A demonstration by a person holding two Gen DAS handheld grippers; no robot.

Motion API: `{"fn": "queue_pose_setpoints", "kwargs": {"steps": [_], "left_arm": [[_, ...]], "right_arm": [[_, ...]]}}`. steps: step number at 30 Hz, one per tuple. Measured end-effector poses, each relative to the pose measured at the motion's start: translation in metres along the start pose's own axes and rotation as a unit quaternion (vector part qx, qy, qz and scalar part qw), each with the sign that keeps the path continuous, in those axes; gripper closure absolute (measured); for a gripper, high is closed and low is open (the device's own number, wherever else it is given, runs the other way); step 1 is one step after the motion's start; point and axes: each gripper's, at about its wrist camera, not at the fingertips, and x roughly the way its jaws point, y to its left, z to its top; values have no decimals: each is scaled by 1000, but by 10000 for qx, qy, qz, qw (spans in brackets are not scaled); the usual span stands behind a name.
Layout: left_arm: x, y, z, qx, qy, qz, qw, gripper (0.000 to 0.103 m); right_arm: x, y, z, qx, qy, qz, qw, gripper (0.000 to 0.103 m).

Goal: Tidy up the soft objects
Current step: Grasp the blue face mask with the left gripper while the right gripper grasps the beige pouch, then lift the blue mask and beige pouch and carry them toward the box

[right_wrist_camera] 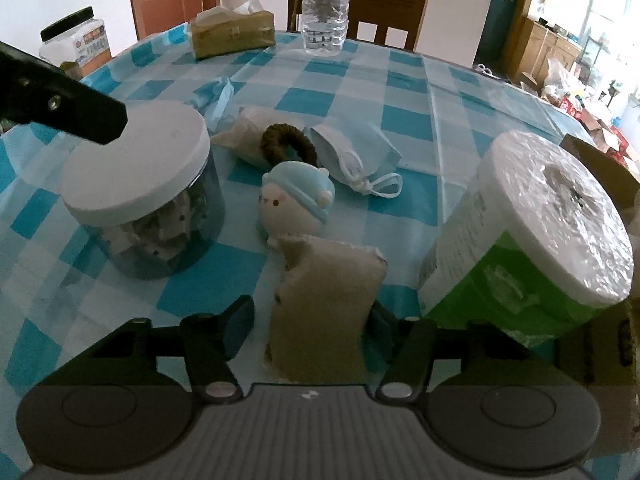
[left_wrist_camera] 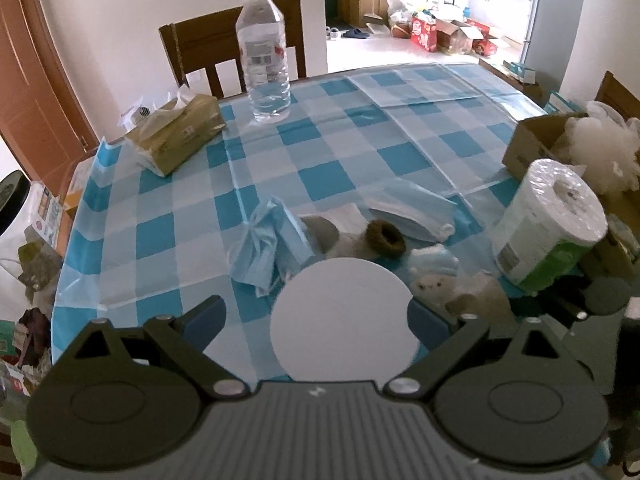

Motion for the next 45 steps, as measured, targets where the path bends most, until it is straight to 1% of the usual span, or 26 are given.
{"fn": "queue_pose_setpoints", "kwargs": {"steps": [1,4,8,11,13,16,19,26,30,32,35,37,39,42,43,45], "left_arm": [[3,3,2,-12,19,-1,10000,6],[11,10,10,-43,85,-18,10000,6],[26,23,25,-161,202,-57,9997,6],[41,35,38,-371,277,-177,9988,6],[53,43,47,-557,330,-180,9977,6],[76,55,58,-892,541,-181,9944,7],[100,61,65,-1083,806,-322,9903,8],[137,60,65,-1120,1186,-219,9864,18],[146,63,63,-1196,1299,-183,9841,19],[149,64,62,-1214,1328,-194,9835,19],[151,65,61,-1243,1345,-177,9829,24],[153,65,60,-1273,1355,-193,9824,24],[154,63,60,-1205,1336,-163,9835,24],[155,62,60,-1111,1303,-103,9852,24],[155,62,60,-1096,1291,-94,9855,25],[155,61,61,-1054,1257,-54,9864,34]], "right_arm": [[0,0,1,20,-6,15,10000,51],[0,-1,2,46,9,19,10000,58],[-1,-3,2,75,-1,54,10000,63],[-4,-5,2,91,5,122,9999,64],[-4,-7,1,105,17,154,9998,64],[-5,-7,1,88,30,183,9998,64],[-5,-7,1,53,51,207,9998,62],[-3,-6,0,-31,81,213,9997,58],[-2,-5,2,-26,120,239,9996,52],[-1,-3,2,-61,125,245,9996,51],[-1,-1,2,-97,132,248,9996,49],[0,-1,3,-101,148,238,9996,47],[1,-1,3,-102,154,254,9995,45],[1,-1,4,-80,151,265,9995,44],[2,0,4,-86,148,252,9995,44],[3,0,5,-80,153,192,9997,44]]}}
